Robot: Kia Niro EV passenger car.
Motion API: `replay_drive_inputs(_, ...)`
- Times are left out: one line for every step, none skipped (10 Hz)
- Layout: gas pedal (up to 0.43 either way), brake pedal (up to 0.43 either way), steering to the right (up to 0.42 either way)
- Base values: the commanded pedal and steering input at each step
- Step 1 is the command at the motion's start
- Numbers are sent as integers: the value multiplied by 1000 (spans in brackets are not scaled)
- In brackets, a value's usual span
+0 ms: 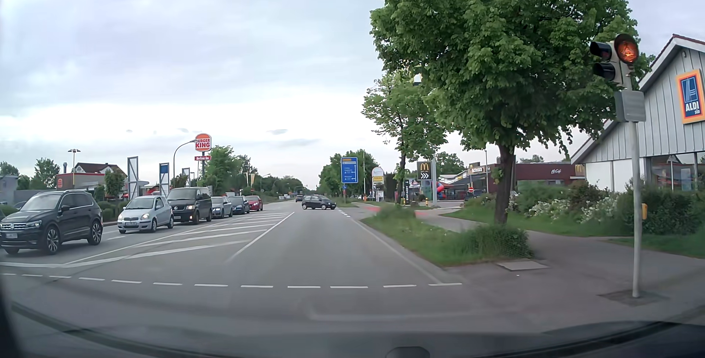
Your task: Follow the waypoints while adhering to traffic rules and regulations
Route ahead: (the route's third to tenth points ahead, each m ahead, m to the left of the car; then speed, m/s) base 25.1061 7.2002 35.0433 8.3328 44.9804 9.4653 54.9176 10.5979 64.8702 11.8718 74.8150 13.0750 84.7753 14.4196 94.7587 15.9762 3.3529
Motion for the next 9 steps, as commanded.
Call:
replay_drive_inputs(488,0,-153)
replay_drive_inputs(500,0,-149)
replay_drive_inputs(500,0,-144)
replay_drive_inputs(512,0,-133)
replay_drive_inputs(512,0,-113)
replay_drive_inputs(512,0,-93)
replay_drive_inputs(512,0,-74)
replay_drive_inputs(512,0,-59)
replay_drive_inputs(512,0,-49)
